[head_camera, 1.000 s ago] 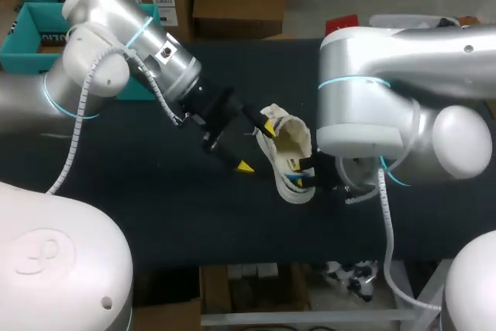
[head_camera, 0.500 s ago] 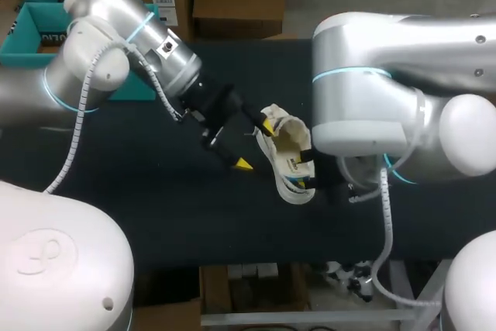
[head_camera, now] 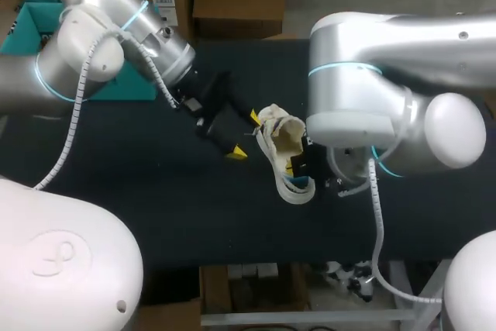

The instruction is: Open the shoe tongue, take the insole out of the shoe, put the insole back into the shoe, and pack the shoe into the shoebox

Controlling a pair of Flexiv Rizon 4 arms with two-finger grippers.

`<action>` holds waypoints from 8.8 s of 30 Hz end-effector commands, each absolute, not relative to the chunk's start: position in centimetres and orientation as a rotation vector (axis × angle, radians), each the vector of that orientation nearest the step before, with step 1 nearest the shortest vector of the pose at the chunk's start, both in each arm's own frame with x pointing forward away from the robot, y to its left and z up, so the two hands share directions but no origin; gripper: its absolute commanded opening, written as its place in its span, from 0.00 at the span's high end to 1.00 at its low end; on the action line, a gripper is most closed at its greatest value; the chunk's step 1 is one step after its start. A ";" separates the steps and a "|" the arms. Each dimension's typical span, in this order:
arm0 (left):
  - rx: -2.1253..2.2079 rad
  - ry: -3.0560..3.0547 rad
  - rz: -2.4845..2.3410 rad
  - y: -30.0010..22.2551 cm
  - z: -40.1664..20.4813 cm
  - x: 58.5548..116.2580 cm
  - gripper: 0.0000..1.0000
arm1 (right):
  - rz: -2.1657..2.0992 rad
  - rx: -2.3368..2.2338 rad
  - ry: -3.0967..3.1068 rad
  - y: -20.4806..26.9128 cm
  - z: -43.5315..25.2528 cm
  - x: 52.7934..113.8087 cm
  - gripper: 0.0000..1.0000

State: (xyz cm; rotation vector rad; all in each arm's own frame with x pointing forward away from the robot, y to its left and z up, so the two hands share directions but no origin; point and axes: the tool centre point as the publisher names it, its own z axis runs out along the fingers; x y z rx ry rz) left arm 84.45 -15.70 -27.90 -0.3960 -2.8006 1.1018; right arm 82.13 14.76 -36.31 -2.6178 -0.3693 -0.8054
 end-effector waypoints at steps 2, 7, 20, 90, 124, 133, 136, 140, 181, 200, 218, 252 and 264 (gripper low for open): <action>-0.016 -2.921 1.030 -14.8 -26.4 84.1 0.00 | -0.760 -2.617 -0.374 14.4 -37.2 82.8 1.00; -0.016 -2.921 1.030 -14.8 -26.4 84.1 0.00 | -0.754 -2.616 -0.364 13.9 -37.6 82.4 1.00; 0.941 -3.029 0.761 -15.2 -26.3 86.6 0.00 | -0.682 -2.614 -0.381 13.6 -39.4 83.1 1.00; 1.455 -2.747 0.626 -16.6 -27.9 86.3 0.00 | -0.834 -2.013 -0.731 4.7 -29.0 83.9 0.00; 1.634 -2.664 0.560 -18.3 -29.5 85.4 0.00 | -0.726 -1.745 -0.889 2.3 -28.2 86.1 0.00; 1.718 -2.645 0.495 -18.6 -30.3 84.6 0.00 | -0.616 -1.519 -1.071 1.8 -28.2 86.7 0.00; 1.751 -2.636 0.488 -18.6 -30.4 84.4 0.00 | -0.603 -1.532 -1.073 1.8 -28.2 86.9 0.00; 1.809 -2.598 0.483 -18.7 -31.0 84.6 0.00 | -0.603 -1.532 -1.073 1.8 -28.2 86.9 0.00; 2.076 -2.403 0.447 -20.2 -33.4 86.3 0.00 | -0.502 -1.241 -1.123 1.2 -27.7 87.5 0.00; 2.161 -2.269 0.451 -20.4 -34.7 87.3 0.00 | -0.354 -1.278 -1.163 1.0 -27.1 87.7 0.00; 2.219 -2.211 0.455 -20.9 -34.5 87.8 1.00 | -0.354 -1.278 -1.163 1.0 -27.1 87.7 0.00; 1.670 -2.686 0.617 -16.5 -30.2 88.5 1.00 | -0.636 -1.740 -1.306 2.0 -24.3 84.5 0.00; 1.300 -2.982 0.624 -15.9 -29.0 88.3 1.00 | -0.603 -1.854 -1.396 2.3 -23.5 84.9 0.00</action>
